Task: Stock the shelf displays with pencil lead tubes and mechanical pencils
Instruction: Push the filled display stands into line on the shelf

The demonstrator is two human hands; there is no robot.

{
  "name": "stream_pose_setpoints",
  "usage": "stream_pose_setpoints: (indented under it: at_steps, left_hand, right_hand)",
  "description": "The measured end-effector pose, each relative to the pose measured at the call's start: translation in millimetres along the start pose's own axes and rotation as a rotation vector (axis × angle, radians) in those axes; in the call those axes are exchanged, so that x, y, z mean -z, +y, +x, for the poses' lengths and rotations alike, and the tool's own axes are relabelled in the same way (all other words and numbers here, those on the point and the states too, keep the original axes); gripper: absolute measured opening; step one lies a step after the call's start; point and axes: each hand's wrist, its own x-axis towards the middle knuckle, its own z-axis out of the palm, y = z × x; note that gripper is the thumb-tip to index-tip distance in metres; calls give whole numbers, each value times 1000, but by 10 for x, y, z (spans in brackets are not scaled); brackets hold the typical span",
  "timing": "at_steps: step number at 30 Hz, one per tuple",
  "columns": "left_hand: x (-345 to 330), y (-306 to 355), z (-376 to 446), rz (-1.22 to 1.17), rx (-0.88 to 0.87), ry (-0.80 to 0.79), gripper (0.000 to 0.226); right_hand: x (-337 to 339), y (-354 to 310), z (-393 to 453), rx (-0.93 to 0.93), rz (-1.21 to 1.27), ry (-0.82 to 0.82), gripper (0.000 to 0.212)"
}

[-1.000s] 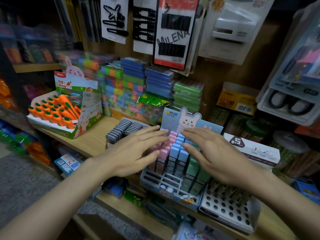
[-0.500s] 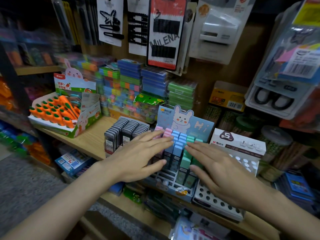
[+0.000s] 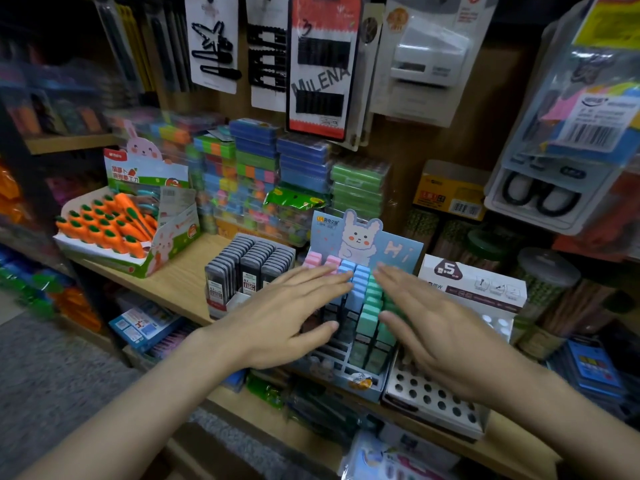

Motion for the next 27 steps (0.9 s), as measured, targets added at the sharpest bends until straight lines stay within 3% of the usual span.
stream_pose_setpoints:
  at_steps: [3,7,14,20,24,27]
  left_hand:
    - [-19,117,24,-3,-55,-29,57]
    - [-75,229,61,12,-98,-56,56]
    - [-2,299,249,-2,-75,-8,58]
    - [-44,262,296,49,-69,-68,57]
    - [-56,276,379,-15,-19,-6,62]
    - [-49,295,528,43,24,-67,59]
  right_hand:
    - [75,101,-192,-4,-37,77,66]
    - [-2,29,-319,38,-180,20,61]
    - [31,149,-136,-1,-144,20,71]
    - [-116,59,-82,-18,-253,-81,65]
    - [-118,22,-119,-57,-265,17,68]
    - [-159,-63,-83,-88,-283,15,68]
